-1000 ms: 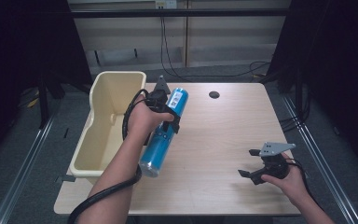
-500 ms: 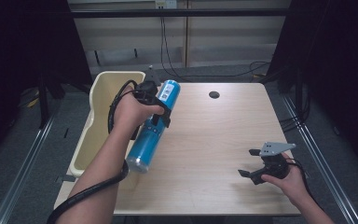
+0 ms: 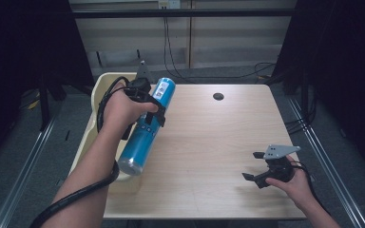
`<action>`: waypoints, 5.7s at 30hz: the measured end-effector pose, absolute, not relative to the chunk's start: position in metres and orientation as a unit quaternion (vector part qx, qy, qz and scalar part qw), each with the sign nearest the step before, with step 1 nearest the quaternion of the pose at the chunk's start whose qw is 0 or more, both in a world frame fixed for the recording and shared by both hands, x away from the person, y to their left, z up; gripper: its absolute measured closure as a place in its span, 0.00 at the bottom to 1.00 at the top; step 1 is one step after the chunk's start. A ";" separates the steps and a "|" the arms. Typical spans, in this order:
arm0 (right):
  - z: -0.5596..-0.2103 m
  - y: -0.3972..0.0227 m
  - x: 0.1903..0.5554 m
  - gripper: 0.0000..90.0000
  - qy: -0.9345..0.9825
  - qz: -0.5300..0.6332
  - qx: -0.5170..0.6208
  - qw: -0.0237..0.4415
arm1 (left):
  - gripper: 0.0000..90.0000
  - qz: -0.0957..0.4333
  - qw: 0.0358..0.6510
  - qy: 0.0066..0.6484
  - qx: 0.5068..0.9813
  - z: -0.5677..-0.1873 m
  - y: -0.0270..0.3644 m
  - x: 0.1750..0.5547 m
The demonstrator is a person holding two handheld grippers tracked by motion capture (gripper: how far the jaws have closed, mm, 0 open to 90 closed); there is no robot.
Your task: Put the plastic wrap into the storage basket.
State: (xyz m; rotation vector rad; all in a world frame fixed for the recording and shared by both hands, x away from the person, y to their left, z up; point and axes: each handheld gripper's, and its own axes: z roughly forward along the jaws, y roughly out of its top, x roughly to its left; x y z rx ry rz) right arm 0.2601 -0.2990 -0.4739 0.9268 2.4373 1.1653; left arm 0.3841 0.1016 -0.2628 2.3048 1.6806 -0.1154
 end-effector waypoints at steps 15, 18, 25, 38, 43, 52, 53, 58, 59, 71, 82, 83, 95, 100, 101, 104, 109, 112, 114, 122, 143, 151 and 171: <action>-0.474 -0.298 0.259 0.09 0.848 0.403 0.316 0.139 | 0.36 -0.034 0.148 0.594 0.790 -0.246 0.122 0.376; -0.474 -0.297 0.259 0.09 0.848 0.402 0.316 0.141 | 0.36 -0.032 0.149 0.597 0.787 -0.244 0.126 0.375; -0.474 -0.296 0.259 0.06 0.846 0.404 0.319 0.140 | 0.36 -0.027 0.146 0.608 0.780 -0.243 0.141 0.374; -0.475 -0.293 0.259 0.02 0.847 0.405 0.314 0.143 | 0.36 -0.023 0.145 0.619 0.771 -0.240 0.159 0.369; -0.476 -0.292 0.259 0.02 0.850 0.400 0.313 0.136 | 0.36 -0.021 0.145 0.623 0.768 -0.239 0.164 0.367; -0.477 -0.292 0.260 0.02 0.851 0.399 0.314 0.139 | 0.36 -0.019 0.140 0.636 0.758 -0.245 0.174 0.365; -0.477 -0.292 0.260 0.02 0.851 0.399 0.314 0.138 | 0.36 -0.021 0.139 0.637 0.758 -0.246 0.176 0.366; -0.476 -0.292 0.259 0.02 0.850 0.401 0.313 0.137 | 0.36 -0.019 0.138 0.644 0.753 -0.250 0.181 0.366; -0.476 -0.292 0.259 0.02 0.850 0.401 0.313 0.137 | 0.36 -0.020 0.138 0.643 0.753 -0.251 0.183 0.366; -0.476 -0.292 0.259 0.02 0.851 0.400 0.311 0.142 | 0.36 -0.021 0.131 0.654 0.744 -0.261 0.191 0.363; -0.476 -0.292 0.259 0.02 0.852 0.400 0.307 0.142 | 0.36 -0.028 0.127 0.663 0.738 -0.269 0.196 0.360; -0.476 -0.292 0.259 0.02 0.852 0.400 0.307 0.142 | 0.36 -0.030 0.129 0.663 0.737 -0.269 0.196 0.360; -0.476 -0.292 0.259 0.02 0.852 0.401 0.306 0.142 | 0.36 -0.030 0.121 0.675 0.727 -0.280 0.198 0.358; -0.475 -0.291 0.259 0.02 0.852 0.401 0.303 0.144 | 0.36 -0.030 0.111 0.677 0.727 -0.286 0.199 0.357; -0.475 -0.291 0.259 0.02 0.852 0.401 0.303 0.144 | 0.36 -0.029 0.110 0.680 0.724 -0.288 0.199 0.357; -0.475 -0.291 0.258 0.02 0.852 0.403 0.303 0.140 | 0.36 -0.034 0.109 0.680 0.725 -0.291 0.200 0.357; -0.474 -0.292 0.259 0.02 0.851 0.404 0.303 0.142 | 0.36 -0.041 0.105 0.685 0.720 -0.295 0.198 0.356; -0.474 -0.293 0.259 0.02 0.850 0.405 0.304 0.142 | 0.36 -0.042 0.103 0.689 0.716 -0.298 0.198 0.356; -0.474 -0.293 0.259 0.02 0.851 0.404 0.304 0.143 | 0.36 -0.048 0.104 0.693 0.712 -0.300 0.198 0.356; -0.473 -0.293 0.258 0.02 0.850 0.406 0.304 0.142 | 0.36 -0.060 0.104 0.700 0.704 -0.308 0.197 0.356; -0.474 -0.293 0.259 0.02 0.852 0.403 0.303 0.145 | 0.36 -0.073 0.099 0.714 0.689 -0.325 0.189 0.362; -0.475 -0.291 0.259 0.02 0.854 0.401 0.299 0.144 | 0.36 -0.083 0.090 0.713 0.690 -0.334 0.190 0.365; -0.479 -0.290 0.258 0.02 0.858 0.395 0.298 0.139 | 0.35 -0.085 0.078 0.716 0.688 -0.342 0.187 0.376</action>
